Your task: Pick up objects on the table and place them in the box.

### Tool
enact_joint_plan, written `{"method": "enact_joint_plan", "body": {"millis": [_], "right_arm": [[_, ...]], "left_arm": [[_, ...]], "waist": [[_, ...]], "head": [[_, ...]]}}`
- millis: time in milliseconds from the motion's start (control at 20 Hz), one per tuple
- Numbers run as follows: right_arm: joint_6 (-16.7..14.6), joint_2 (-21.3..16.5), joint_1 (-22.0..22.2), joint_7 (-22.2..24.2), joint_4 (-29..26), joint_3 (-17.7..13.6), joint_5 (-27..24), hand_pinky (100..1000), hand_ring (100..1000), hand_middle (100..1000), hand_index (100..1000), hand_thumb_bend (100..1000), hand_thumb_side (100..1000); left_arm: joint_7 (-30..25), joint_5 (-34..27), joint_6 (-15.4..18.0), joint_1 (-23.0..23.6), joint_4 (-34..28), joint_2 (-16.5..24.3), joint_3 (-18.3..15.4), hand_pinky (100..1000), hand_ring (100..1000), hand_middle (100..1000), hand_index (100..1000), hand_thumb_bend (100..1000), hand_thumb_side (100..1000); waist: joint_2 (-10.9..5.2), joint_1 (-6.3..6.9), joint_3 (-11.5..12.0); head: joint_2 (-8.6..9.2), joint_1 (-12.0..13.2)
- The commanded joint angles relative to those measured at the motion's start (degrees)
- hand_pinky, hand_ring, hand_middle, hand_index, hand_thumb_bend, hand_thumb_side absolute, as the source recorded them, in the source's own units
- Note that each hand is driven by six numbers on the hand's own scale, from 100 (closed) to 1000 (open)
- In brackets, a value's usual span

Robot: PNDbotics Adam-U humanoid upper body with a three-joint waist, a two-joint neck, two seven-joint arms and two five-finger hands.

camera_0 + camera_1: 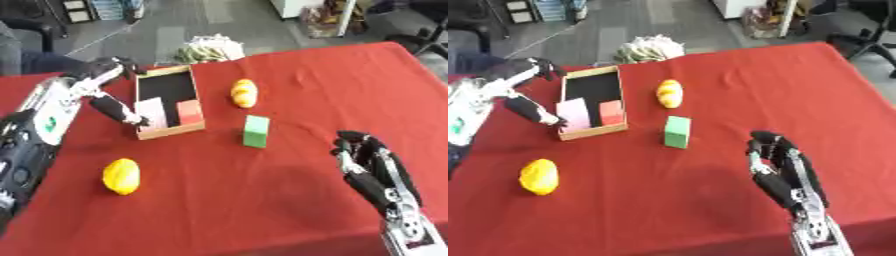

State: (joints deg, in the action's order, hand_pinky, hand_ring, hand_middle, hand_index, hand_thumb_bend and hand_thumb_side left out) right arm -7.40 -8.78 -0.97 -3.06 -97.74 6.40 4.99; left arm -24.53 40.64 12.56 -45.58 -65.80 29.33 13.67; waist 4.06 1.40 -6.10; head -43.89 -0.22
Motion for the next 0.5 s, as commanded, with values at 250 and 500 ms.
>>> {"method": "enact_joint_plan", "body": {"millis": [250, 500], "right_arm": [[-0.03, -0.79, -0.52, -0.34, -0.68, -0.42, 0.52, 719, 613, 610, 739, 100, 282], [-0.04, -0.94, -0.61, -0.25, -0.60, -0.32, 0.57, 719, 613, 609, 739, 100, 283]], "left_arm": [[-18.11, -8.90, 3.07, 3.32, -15.06, 10.97, 7.20, 836, 756, 758, 847, 679, 201], [-25.86, -10.68, 4.03, 5.69, -19.12, 13.87, 11.50, 835, 756, 757, 841, 600, 100]], "waist": [[-0.11, 0.01, 0.31], [-0.13, 0.28, 0.47]], "head": [[-0.22, -0.54], [-0.22, -0.46]]}}
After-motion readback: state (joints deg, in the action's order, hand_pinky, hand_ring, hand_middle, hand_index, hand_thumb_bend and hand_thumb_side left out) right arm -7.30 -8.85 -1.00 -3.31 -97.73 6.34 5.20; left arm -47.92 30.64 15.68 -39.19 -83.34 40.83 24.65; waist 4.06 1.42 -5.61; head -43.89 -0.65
